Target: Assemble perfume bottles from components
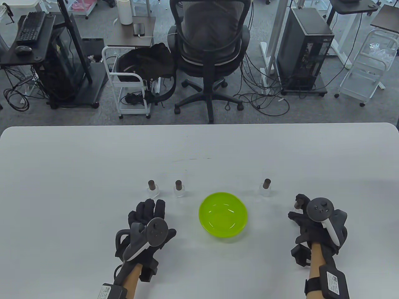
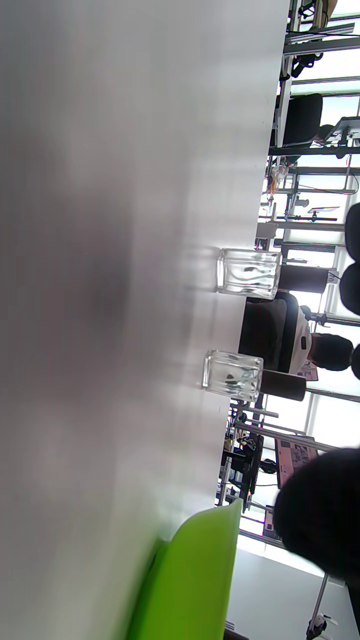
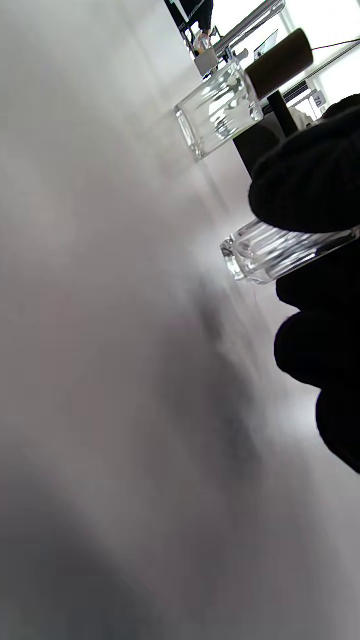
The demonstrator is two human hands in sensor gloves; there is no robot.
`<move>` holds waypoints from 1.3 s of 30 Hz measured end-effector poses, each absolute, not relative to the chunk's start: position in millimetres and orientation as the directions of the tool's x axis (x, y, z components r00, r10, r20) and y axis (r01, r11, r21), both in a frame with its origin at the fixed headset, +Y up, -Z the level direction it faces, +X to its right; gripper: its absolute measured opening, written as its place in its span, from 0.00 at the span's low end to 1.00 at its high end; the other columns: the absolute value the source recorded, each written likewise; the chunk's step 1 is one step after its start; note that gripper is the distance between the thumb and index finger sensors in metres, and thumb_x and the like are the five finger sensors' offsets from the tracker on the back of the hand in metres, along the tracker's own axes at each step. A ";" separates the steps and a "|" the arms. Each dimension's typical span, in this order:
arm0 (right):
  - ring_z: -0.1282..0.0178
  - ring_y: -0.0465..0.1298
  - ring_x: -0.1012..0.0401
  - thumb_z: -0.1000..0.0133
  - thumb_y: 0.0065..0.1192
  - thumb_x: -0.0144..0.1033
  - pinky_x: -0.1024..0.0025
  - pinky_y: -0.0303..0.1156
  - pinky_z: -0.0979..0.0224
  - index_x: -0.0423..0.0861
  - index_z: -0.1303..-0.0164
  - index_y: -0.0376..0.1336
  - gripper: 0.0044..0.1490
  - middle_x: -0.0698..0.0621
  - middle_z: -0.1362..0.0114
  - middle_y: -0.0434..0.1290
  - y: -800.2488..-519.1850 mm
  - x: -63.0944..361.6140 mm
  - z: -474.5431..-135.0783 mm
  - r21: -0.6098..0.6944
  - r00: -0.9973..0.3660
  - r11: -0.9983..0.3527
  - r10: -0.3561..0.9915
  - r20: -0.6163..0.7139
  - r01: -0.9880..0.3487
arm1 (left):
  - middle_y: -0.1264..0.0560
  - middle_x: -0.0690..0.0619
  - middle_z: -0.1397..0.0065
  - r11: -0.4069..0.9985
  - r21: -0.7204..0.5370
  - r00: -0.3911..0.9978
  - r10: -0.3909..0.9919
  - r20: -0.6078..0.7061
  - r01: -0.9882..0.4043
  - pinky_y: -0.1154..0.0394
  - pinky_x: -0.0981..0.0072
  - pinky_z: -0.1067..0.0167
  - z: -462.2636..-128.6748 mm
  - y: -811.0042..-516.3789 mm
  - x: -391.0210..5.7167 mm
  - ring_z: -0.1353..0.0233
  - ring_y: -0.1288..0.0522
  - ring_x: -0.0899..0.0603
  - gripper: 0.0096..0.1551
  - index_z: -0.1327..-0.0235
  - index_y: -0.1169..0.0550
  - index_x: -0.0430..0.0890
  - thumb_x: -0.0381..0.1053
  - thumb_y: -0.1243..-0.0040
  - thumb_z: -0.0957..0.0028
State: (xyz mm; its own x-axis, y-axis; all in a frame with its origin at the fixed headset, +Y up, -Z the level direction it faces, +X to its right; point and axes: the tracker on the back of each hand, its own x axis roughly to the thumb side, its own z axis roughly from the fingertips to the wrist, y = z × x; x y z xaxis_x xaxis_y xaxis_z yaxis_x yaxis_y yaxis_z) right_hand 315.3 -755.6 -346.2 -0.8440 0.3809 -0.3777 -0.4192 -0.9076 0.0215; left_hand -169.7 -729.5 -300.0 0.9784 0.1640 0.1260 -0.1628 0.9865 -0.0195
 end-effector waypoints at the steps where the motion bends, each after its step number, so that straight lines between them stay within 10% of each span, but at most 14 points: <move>1: 0.22 0.69 0.50 0.42 0.68 0.50 0.38 0.61 0.18 0.57 0.15 0.49 0.47 0.50 0.14 0.63 -757.4 314.9 -346.7 0.023 -0.845 -0.911 0.372 -0.385 -0.412 | 0.51 0.35 0.11 0.987 -0.021 0.979 0.164 0.125 -0.162 0.50 0.28 0.20 -300.1 -729.8 -169.9 0.14 0.48 0.25 0.61 0.13 0.52 0.47 0.72 0.44 0.52; 23: 0.15 0.58 0.32 0.44 0.65 0.56 0.30 0.57 0.21 0.45 0.10 0.41 0.60 0.33 0.10 0.50 -720.4 321.6 -315.1 0.001 -0.919 -0.957 0.277 -0.279 -0.289 | 0.51 0.35 0.11 0.985 -0.041 0.980 0.172 0.104 -0.168 0.50 0.28 0.20 -301.4 -729.5 -173.2 0.14 0.48 0.25 0.61 0.13 0.52 0.48 0.72 0.44 0.53; 31: 0.15 0.40 0.20 0.44 0.57 0.67 0.19 0.47 0.23 0.45 0.09 0.35 0.65 0.25 0.10 0.36 -682.7 268.2 -279.2 -0.177 -0.996 -0.982 0.074 -0.052 -0.064 | 0.52 0.34 0.11 0.989 -0.037 0.983 0.148 0.110 -0.145 0.51 0.27 0.20 -300.2 -730.6 -170.7 0.14 0.49 0.24 0.62 0.12 0.53 0.47 0.73 0.44 0.53; 39: 0.17 0.36 0.19 0.45 0.50 0.73 0.17 0.42 0.24 0.46 0.09 0.32 0.66 0.24 0.10 0.32 -712.6 217.9 -273.3 -0.103 -0.992 -0.995 -0.026 0.121 0.013 | 0.53 0.34 0.11 0.992 -0.036 0.985 0.124 0.116 -0.120 0.53 0.26 0.20 -297.3 -732.5 -166.6 0.14 0.51 0.24 0.62 0.12 0.53 0.47 0.74 0.46 0.53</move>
